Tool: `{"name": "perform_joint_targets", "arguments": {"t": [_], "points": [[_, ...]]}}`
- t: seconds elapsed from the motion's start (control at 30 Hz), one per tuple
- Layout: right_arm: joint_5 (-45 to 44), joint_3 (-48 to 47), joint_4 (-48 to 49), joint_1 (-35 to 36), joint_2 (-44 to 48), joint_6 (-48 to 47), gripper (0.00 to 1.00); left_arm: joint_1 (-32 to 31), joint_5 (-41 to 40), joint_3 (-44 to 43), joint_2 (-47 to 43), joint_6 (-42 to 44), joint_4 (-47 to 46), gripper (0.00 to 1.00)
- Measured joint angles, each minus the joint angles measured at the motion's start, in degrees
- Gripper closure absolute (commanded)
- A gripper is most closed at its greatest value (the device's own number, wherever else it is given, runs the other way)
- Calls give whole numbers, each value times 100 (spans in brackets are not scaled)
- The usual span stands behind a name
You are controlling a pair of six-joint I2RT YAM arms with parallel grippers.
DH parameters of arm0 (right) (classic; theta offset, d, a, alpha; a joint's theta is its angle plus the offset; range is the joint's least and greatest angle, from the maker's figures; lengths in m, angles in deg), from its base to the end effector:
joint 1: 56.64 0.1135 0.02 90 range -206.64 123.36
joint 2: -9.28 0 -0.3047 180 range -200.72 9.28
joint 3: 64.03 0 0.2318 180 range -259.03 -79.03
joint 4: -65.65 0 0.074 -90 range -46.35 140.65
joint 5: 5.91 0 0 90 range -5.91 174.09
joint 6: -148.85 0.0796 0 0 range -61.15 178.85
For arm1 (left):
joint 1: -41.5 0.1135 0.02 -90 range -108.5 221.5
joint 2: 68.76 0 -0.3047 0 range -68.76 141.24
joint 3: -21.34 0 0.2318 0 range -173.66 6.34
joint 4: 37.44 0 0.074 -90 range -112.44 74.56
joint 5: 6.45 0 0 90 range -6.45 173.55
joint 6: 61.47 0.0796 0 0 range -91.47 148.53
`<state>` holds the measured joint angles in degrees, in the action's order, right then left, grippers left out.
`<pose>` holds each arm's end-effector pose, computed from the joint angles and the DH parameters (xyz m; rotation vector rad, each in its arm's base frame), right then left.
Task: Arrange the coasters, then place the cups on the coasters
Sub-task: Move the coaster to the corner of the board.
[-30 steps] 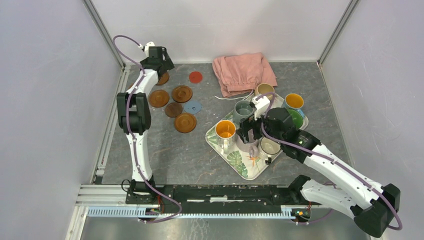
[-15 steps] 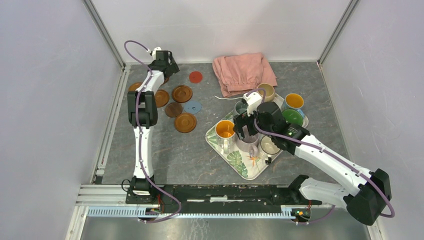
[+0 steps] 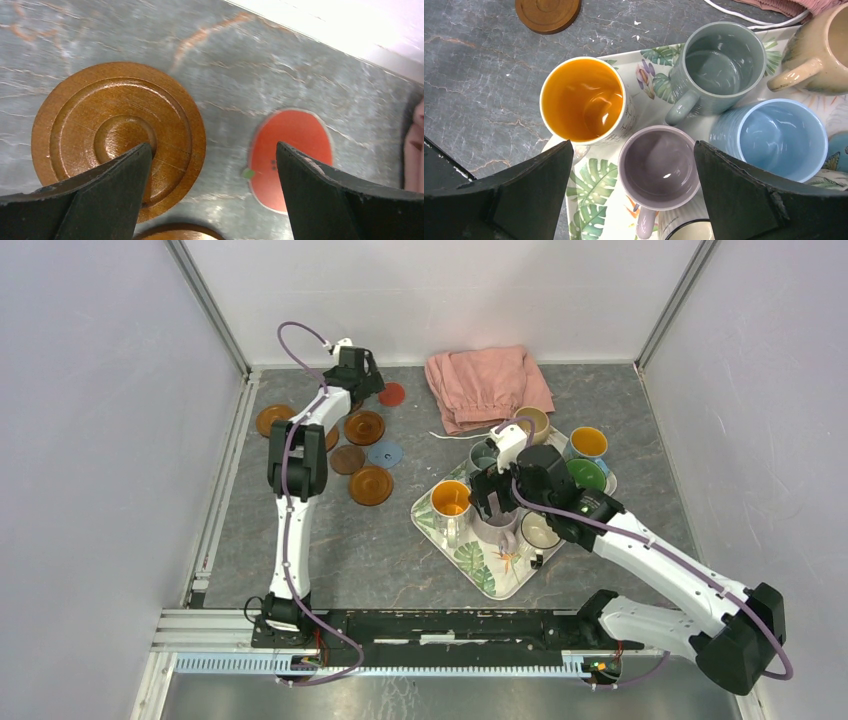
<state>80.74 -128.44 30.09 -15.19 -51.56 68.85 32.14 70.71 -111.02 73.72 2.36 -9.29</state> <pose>0.1778 0.1508 0.3127 -0.5526 2.0922 0.4637 0.6037 -0.0816 0.1644 -0.4438 2.1759 -0.0904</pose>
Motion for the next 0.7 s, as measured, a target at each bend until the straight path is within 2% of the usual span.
{"name": "perform_joint_targets", "arguments": {"t": [0.27,0.47,0.7], "points": [[-20,-243,-240,0,107,33,2,-157,293,-472,197,-20,313,0],[-15,-334,-448,0,245,70,2,-133,273,-494,201,-13,343,0],[-13,-341,-483,2,289,39,2,-131,31,109,-291,-11,269,0]]}}
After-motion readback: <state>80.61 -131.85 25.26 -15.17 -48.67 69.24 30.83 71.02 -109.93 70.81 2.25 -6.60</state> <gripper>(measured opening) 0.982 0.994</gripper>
